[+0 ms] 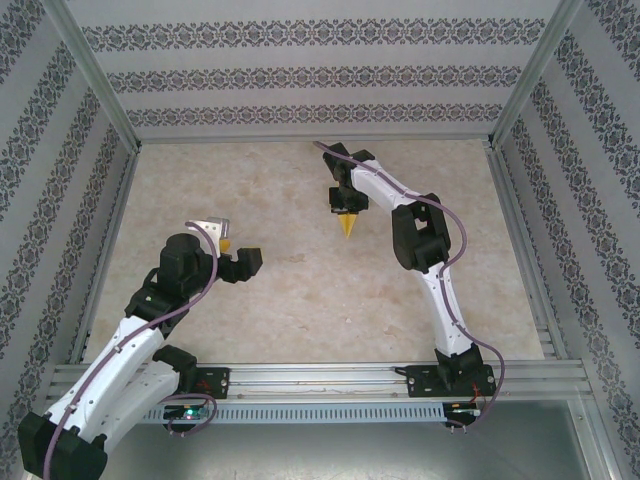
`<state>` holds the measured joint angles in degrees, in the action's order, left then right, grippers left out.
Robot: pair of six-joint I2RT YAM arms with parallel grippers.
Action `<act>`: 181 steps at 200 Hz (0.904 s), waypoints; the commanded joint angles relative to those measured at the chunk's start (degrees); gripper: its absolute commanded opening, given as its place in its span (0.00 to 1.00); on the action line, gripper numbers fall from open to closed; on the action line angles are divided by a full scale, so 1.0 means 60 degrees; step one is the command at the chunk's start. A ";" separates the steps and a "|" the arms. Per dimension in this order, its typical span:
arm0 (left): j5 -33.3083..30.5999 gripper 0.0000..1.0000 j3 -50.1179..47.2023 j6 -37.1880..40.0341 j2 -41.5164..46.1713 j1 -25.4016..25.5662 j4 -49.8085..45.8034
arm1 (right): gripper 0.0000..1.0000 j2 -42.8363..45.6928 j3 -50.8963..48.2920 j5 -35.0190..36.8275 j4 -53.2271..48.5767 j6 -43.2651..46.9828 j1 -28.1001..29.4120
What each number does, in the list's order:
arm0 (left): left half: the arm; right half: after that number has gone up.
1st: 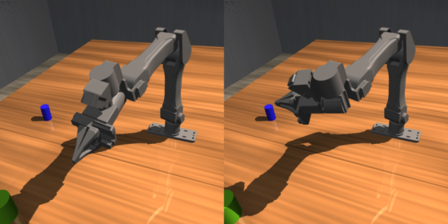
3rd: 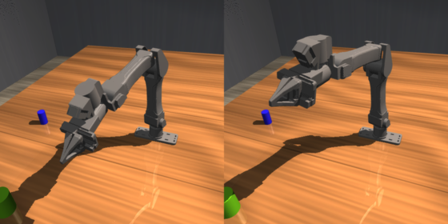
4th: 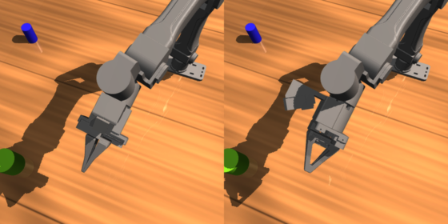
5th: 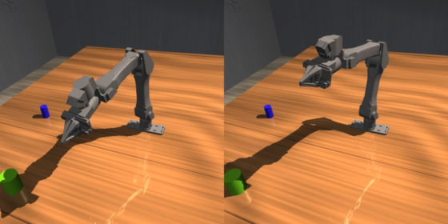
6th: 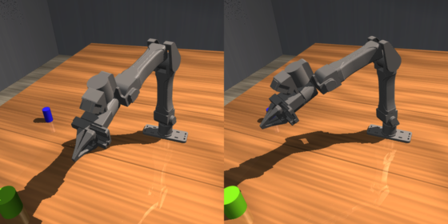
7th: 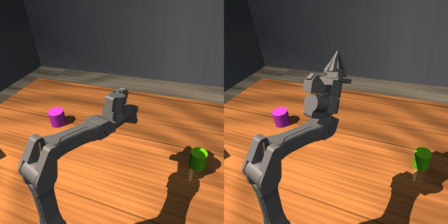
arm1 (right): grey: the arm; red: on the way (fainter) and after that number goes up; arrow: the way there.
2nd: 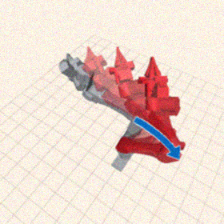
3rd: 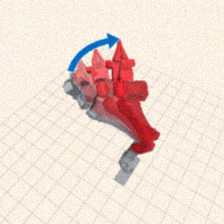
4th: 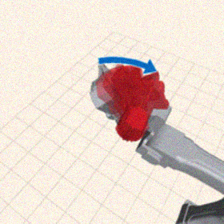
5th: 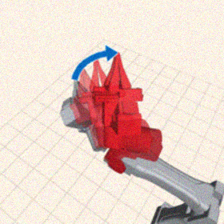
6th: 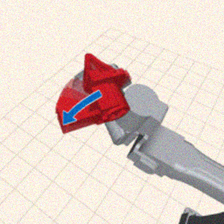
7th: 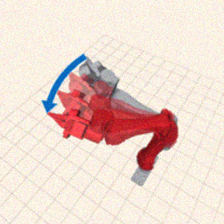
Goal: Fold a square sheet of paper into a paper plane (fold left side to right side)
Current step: Place the paper plane at the top-center of the table.
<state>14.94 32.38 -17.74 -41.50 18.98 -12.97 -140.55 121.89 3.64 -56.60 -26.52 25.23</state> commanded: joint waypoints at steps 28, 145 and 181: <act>0.0118 0.93 0.0463 0.0190 0.0027 -0.0171 -0.0254 | 0.20 -0.0159 -0.0154 0.0023 -0.0004 0.0099 -0.0086; -0.0468 0.95 0.0723 -0.0141 -0.0225 -0.0214 -0.0622 | 0.36 0.0416 -0.0990 -0.0181 0.0572 -0.0062 -0.0133; -0.0428 0.95 0.0780 -0.0243 -0.0377 -0.0238 -0.0592 | 0.36 0.0808 -0.1225 -0.0101 0.0627 -0.0077 -0.0119</act>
<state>12.82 35.11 -18.06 -43.42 18.61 -15.55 -137.97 116.77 3.36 -51.72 -26.61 24.86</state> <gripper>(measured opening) 0.947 0.363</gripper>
